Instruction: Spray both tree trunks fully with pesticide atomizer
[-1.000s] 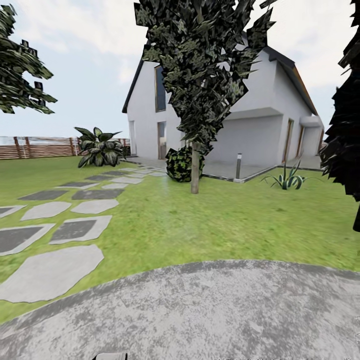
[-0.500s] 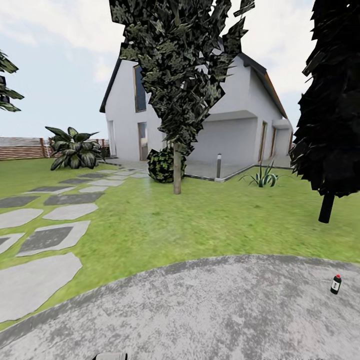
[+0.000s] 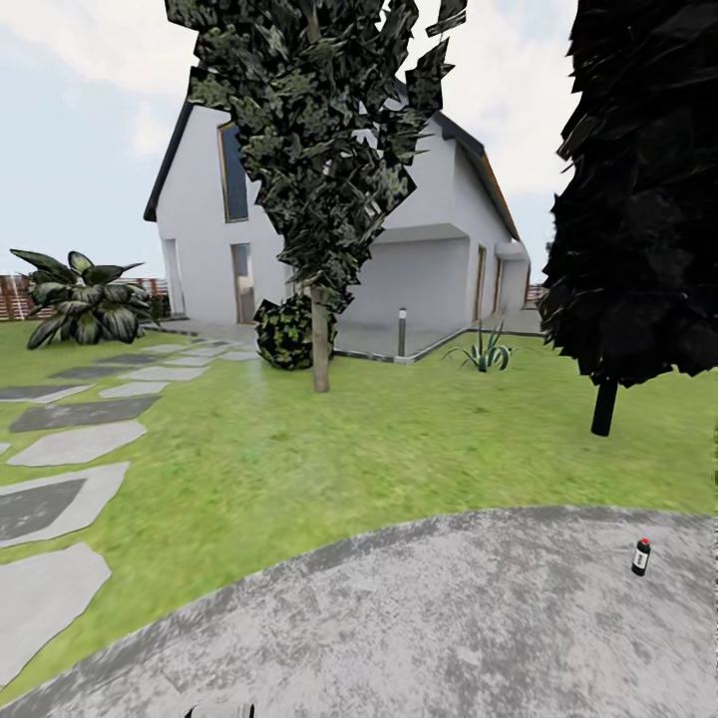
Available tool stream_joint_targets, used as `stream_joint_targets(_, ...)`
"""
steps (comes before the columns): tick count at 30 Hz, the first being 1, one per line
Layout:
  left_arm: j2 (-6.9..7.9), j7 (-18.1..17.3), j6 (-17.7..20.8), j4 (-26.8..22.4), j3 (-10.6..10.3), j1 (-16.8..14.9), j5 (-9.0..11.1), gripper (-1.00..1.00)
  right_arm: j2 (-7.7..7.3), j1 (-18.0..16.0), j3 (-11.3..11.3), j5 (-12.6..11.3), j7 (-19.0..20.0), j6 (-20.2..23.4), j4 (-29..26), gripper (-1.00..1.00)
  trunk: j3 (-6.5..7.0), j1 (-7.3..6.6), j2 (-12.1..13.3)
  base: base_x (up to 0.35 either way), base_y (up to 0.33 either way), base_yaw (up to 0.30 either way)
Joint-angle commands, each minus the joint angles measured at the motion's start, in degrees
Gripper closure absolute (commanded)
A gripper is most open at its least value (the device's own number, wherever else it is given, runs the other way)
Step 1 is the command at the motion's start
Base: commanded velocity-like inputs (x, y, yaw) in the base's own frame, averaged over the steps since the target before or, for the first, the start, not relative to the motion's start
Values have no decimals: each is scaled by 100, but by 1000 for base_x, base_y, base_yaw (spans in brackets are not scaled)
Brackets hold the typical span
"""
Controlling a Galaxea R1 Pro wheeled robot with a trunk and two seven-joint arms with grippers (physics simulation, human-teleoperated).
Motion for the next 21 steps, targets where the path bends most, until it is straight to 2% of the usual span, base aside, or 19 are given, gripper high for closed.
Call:
stream_joint_targets(1,0,0,0,0,0,0,0,-100,-1,0,0,0,0,0,0,-100,1,0,0,281,215,-195)
stream_joint_targets(8,0,0,0,0,0,0,0,-100,-3,0,0,0,-8,0,-3,-100,2,0,0,281,215,-70)
stream_joint_targets(21,0,0,0,0,0,0,0,-100,-5,0,0,0,1,0,-1,-100,2,0,0,282,215,-255)
